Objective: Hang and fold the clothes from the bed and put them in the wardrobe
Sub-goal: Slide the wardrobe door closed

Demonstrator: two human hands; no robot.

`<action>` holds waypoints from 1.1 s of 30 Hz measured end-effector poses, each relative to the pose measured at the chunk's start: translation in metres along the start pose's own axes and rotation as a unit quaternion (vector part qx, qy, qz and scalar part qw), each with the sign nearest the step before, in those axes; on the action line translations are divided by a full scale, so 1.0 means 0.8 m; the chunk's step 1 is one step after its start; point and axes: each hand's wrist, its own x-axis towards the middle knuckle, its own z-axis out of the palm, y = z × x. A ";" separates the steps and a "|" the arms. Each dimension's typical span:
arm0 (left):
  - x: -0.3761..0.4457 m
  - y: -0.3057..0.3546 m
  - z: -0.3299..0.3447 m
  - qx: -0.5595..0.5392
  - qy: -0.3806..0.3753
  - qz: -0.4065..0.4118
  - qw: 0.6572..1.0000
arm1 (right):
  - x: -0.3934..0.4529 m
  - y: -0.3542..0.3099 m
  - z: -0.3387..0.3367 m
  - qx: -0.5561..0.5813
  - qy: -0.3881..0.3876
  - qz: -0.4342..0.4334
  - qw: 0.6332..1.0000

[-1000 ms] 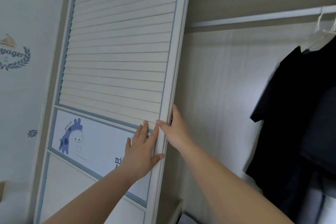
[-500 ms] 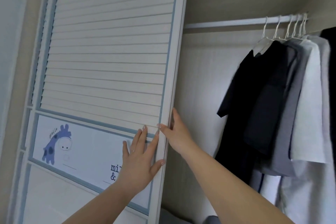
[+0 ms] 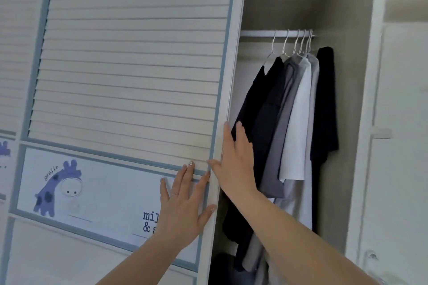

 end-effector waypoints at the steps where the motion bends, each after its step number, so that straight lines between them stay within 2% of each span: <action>1: 0.000 0.015 -0.001 -0.005 -0.002 0.001 1.000 | -0.002 0.010 -0.008 -0.104 0.029 -0.058 0.992; 3: 0.000 0.043 -0.005 -0.016 -0.010 0.001 1.000 | -0.006 0.023 -0.026 -0.245 0.021 -0.146 0.958; 5: 0.000 0.070 -0.007 -0.025 -0.011 0.001 1.000 | -0.014 0.036 -0.048 -0.343 -0.042 -0.179 0.921; 7: -0.001 0.096 -0.008 -0.029 -0.005 0.005 1.000 | -0.023 0.050 -0.073 -0.403 -0.096 -0.181 0.892; 11: -0.001 0.145 -0.008 -0.054 -0.005 0.008 0.998 | -0.039 0.072 -0.111 -0.460 -0.117 -0.166 0.865; 23: 0.001 0.255 -0.004 -0.094 -0.001 0.004 0.996 | -0.072 0.133 -0.182 -0.490 -0.149 -0.119 0.851; 33: 0.003 0.289 -0.002 -0.103 0.041 0.034 0.993 | -0.085 0.155 -0.204 -0.473 -0.148 -0.096 0.863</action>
